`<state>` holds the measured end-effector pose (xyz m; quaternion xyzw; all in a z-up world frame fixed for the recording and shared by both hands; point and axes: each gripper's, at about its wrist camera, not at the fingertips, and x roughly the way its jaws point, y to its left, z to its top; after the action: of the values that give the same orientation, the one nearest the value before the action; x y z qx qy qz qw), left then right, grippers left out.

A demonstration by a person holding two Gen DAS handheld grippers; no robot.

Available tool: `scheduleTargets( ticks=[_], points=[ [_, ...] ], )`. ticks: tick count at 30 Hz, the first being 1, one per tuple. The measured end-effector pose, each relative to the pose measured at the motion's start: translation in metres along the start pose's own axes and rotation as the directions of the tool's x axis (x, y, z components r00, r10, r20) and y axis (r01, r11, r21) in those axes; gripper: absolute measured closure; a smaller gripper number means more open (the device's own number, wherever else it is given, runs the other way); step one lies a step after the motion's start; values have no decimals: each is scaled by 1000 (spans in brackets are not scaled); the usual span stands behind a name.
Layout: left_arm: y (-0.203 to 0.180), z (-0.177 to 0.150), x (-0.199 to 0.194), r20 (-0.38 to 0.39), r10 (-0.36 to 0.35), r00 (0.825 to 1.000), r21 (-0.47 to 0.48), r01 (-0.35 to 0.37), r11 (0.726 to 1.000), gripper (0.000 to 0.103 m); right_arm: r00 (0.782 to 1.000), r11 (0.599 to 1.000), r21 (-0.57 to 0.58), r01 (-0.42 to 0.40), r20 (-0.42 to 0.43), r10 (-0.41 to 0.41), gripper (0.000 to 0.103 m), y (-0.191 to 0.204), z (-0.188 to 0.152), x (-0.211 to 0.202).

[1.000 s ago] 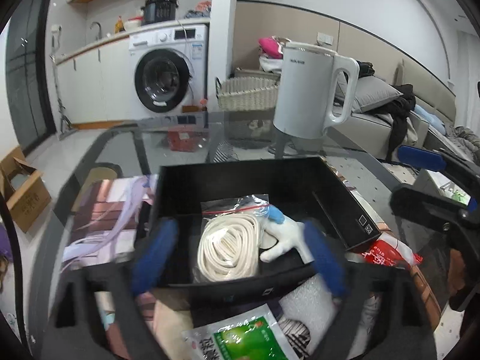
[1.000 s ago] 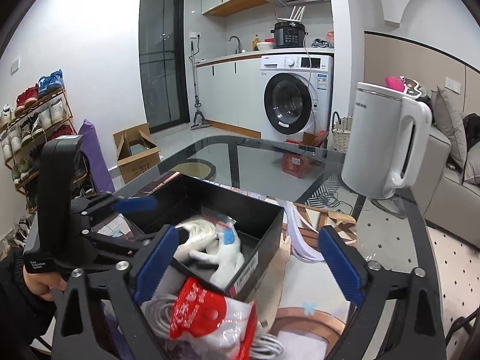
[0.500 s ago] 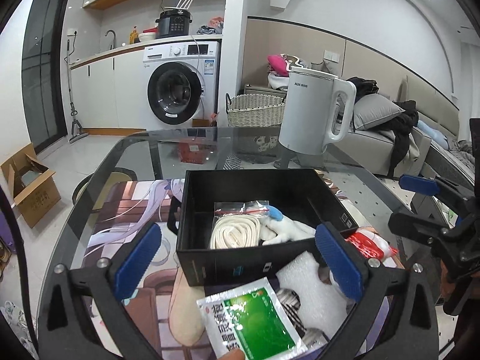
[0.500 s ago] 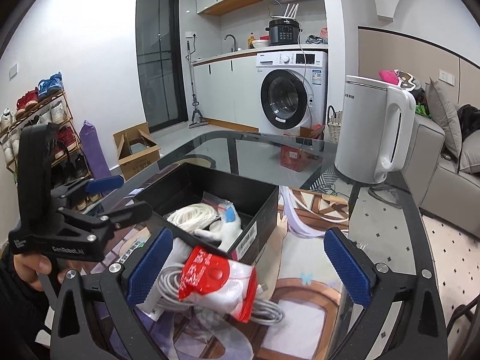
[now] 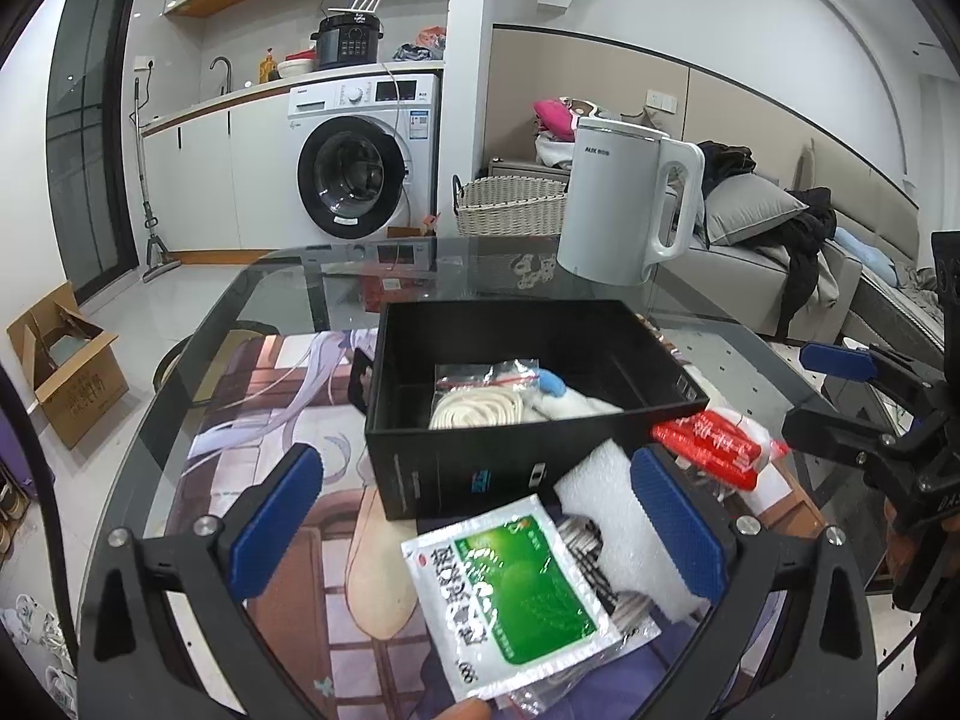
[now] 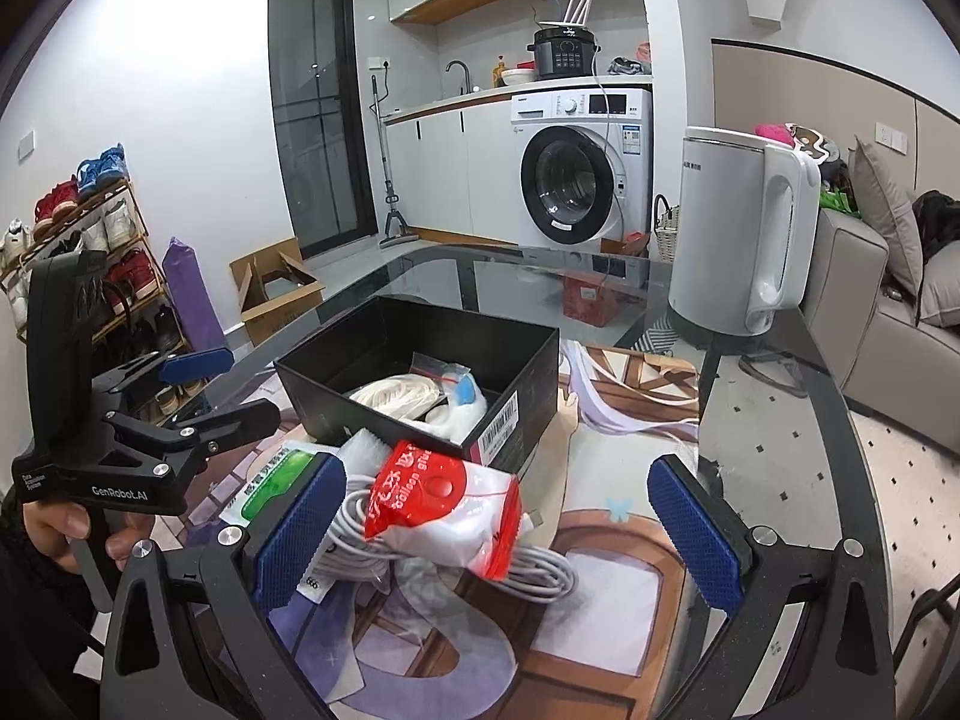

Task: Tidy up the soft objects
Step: 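Grasp the red-and-white balloon packet with the right gripper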

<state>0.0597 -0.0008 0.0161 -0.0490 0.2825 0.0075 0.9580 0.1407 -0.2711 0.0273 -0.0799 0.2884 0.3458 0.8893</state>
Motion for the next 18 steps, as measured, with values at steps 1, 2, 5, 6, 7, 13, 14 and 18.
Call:
scheduleTargets(
  ticks=[1, 2, 5, 6, 7, 13, 14, 18],
  points=[
    [2, -1, 0, -6, -2, 1000, -8, 2, 1000, 0, 1000, 1000, 3, -1, -3, 1, 1, -1, -1, 0],
    [3, -2, 0, -9, -9, 1000, -15, 9, 1000, 0, 1000, 1000, 8, -6, -6, 6, 1, -2, -1, 1],
    [8, -4, -2, -15, -16, 1000, -36, 15, 999, 0, 999, 997, 57, -44, -19, 45, 1, -7, -2, 5],
    [8, -5, -2, -13, -14, 1000, -38, 14, 999, 0, 999, 997, 65, -45, -24, 47, 1, -9, -3, 7],
    [8, -5, -2, -13, -12, 1000, -38, 11, 999, 0, 999, 997, 70, -44, -28, 47, 1, -10, -3, 8],
    [9, -5, 1, -17, -17, 1000, -37, 17, 999, 0, 996, 993, 93, -74, -52, 79, 1, -8, -6, 19],
    [9, -5, 2, -22, -25, 999, -39, 24, 999, 0, 995, 992, 97, -81, -56, 86, 1, -8, -7, 21],
    [5, -8, 6, -47, -26, 999, -3, 26, 1000, 0, 992, 987, 120, -109, -49, 115, 1, -8, -9, 26]
  ],
)
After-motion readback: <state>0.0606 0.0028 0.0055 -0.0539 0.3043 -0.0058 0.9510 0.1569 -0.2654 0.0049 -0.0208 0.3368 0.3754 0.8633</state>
